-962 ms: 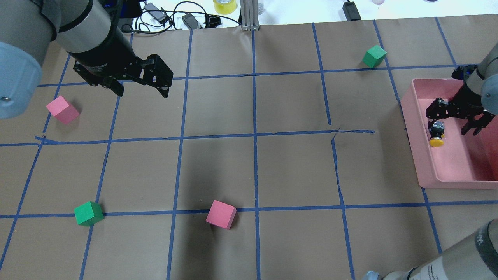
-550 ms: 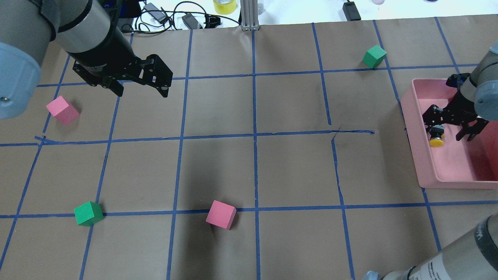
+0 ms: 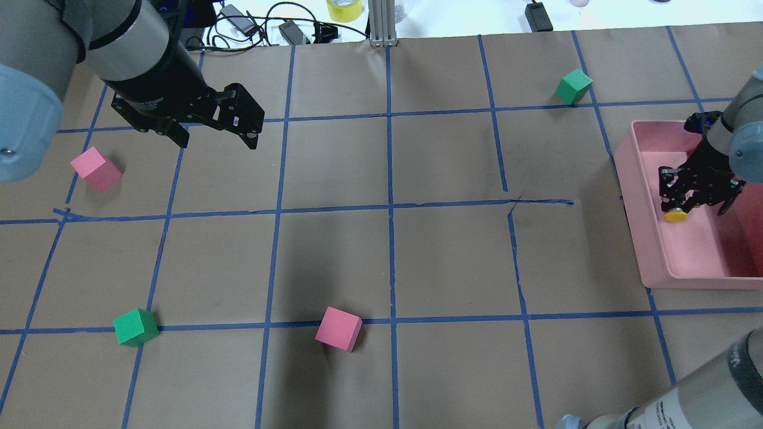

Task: Align button upright
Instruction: 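Lower the right gripper into the tray and grasp the yellow-capped switch, then lift the switch out of the tray and carry it toward the table center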

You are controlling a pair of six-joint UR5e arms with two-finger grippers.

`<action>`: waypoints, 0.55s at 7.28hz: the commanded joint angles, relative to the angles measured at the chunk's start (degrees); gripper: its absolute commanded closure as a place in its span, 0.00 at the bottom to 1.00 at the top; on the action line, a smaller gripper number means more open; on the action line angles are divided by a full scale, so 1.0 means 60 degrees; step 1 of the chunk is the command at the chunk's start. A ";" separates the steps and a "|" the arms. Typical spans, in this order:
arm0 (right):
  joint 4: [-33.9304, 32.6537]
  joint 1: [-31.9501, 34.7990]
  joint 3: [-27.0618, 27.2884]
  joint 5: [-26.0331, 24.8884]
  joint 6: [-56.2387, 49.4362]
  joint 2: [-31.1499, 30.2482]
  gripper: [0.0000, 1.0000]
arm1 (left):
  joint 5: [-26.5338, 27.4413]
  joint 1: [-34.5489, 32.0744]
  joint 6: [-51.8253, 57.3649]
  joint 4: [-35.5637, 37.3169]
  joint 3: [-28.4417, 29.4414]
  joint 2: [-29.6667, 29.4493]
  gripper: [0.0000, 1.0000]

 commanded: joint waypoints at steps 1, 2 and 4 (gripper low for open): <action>0.0806 -0.0011 -0.0355 0.0051 0.0037 -0.0487 1.00 | -0.0010 0.0002 0.0000 0.0000 0.0000 0.0000 0.00; 0.1856 -0.0011 -0.0821 0.0661 0.0096 -0.0896 1.00 | -0.0010 0.0002 0.0000 0.0000 0.0000 0.0000 0.00; 0.3326 0.0193 -0.2050 0.0902 0.0082 -0.1090 1.00 | -0.0010 0.0002 0.0000 0.0000 0.0000 0.0000 0.00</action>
